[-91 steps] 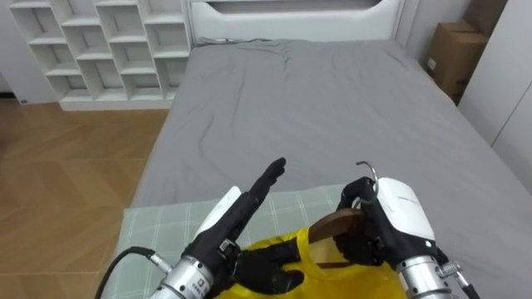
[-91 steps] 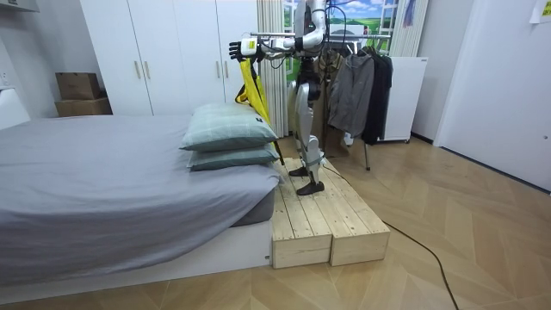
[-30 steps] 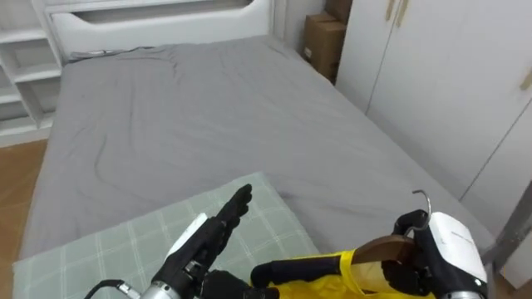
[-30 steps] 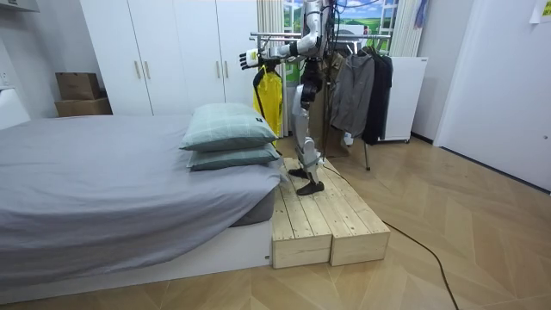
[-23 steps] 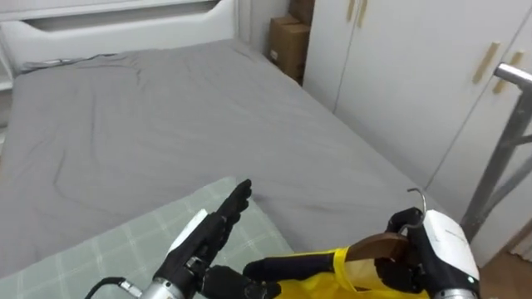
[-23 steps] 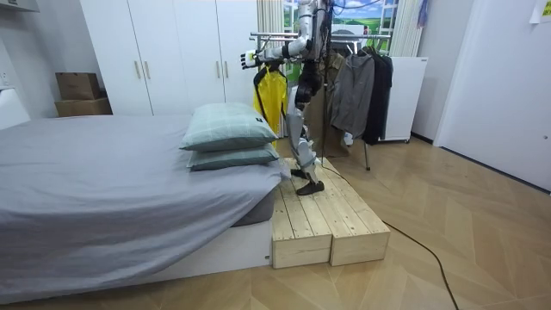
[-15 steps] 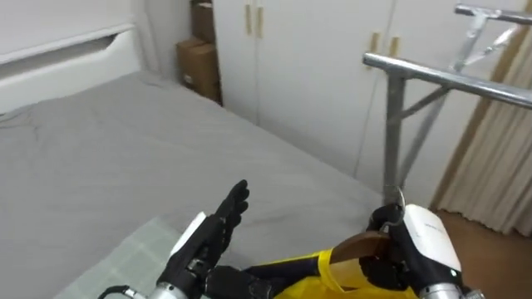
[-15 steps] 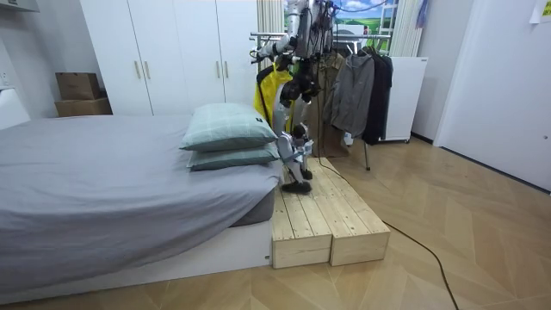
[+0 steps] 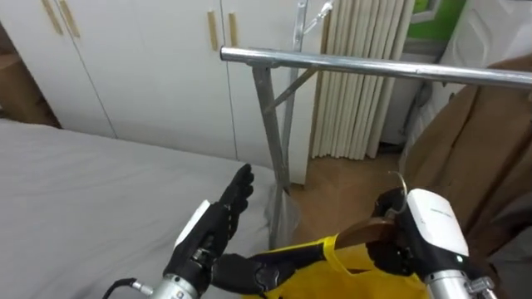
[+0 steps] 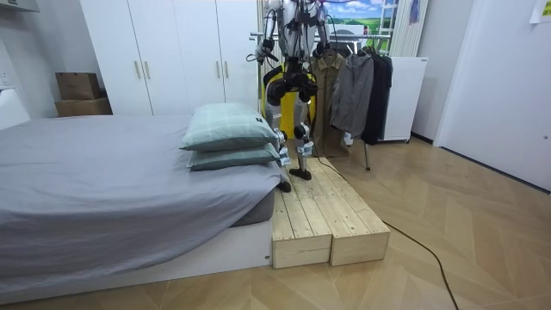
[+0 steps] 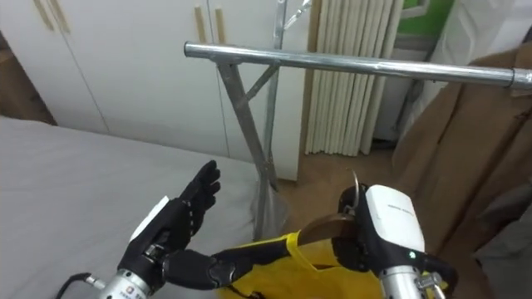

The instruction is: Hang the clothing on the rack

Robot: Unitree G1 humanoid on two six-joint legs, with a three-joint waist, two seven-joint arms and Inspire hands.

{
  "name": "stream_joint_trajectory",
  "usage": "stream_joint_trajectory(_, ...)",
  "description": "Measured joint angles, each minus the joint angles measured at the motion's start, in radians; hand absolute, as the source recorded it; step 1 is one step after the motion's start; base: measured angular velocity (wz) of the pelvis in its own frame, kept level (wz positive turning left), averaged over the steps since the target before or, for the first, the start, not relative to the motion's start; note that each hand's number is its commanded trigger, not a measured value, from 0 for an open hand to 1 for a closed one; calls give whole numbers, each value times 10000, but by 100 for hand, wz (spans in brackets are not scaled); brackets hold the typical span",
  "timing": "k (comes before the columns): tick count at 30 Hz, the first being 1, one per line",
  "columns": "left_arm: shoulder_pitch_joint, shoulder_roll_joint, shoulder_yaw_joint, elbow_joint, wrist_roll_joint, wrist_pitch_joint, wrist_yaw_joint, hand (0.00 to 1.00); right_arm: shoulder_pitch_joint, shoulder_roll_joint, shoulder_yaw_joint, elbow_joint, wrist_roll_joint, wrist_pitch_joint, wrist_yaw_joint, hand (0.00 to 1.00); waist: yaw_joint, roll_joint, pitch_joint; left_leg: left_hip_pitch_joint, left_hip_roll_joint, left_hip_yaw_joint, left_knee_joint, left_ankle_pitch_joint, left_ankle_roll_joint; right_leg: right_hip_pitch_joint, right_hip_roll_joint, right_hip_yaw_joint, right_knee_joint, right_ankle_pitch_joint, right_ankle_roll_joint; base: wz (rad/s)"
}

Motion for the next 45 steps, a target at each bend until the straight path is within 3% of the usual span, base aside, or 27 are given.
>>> stream_joint_trajectory(3, -2, 169, 121, 0, 2, 0, 71, 0, 17, 23, 8, 50, 46, 1, -40, 100, -7, -56, 42, 116, 21, 446, -43, -5, 8, -80, 48, -105, 5, -4, 6, -36)
stream_joint_trajectory(4, -2, 158, 164, 0, -1, 0, 99, 0, 17, 25, 8, 65, 54, 1, -40, 100, 77, -62, 46, 147, 27, 591, -41, -15, 24, -127, 3, -342, -2, -1, -4, -67)
stream_joint_trajectory(5, -4, 148, 248, -1, -182, 0, 118, 0, 16, 22, 16, 87, 65, 2, -41, 100, 172, -69, 53, 209, 30, 804, -44, -52, 66, -237, -143, -979, 4, 8, -68, -54)
stream_joint_trajectory(6, -52, 153, 275, -2, -375, 0, 186, 0, 29, 23, 27, 92, 57, 4, -41, 100, 174, -70, 58, 249, 30, 950, -83, -82, 75, -279, -246, -1260, 3, 0, -91, -39)
stream_joint_trajectory(9, -542, 113, 305, -1, -563, 0, 199, 0, 43, 22, 34, 93, 60, 25, -41, 100, 271, -228, 138, 292, 19, 1158, -359, -92, 59, -437, -89, -1039, 9, 22, -79, -22)
stream_joint_trajectory(13, -789, 52, 329, 7, -551, -1, 202, 0, 99, 30, 34, 92, 45, 126, -41, 100, 413, -268, 153, 412, 21, 1261, -517, -101, 42, -419, -26, -933, -28, 70, -60, -14)
stream_joint_trajectory(20, -697, 56, 880, 18, -529, 8, 447, 0, 103, 29, 8, -593, 61, 211, -178, 100, 591, -281, 118, 613, 59, 1471, -534, -99, 40, -258, 75, -673, -129, 78, -74, -11)
stream_joint_trajectory(26, -684, 56, 949, -13, -531, 11, 638, 0, 116, 29, 9, -699, 39, 218, -202, 100, 586, -228, 7, 846, 92, 1458, -534, -99, 40, 25, 124, -566, -302, 103, -102, -5)
stream_joint_trajectory(45, -628, 58, 1033, -25, -551, 10, 768, 0, 105, -50, -9, -1427, 54, 216, -795, 100, 508, -249, -25, 1069, 172, 1450, -536, -100, 39, 296, 213, -517, -446, 190, -161, 0)
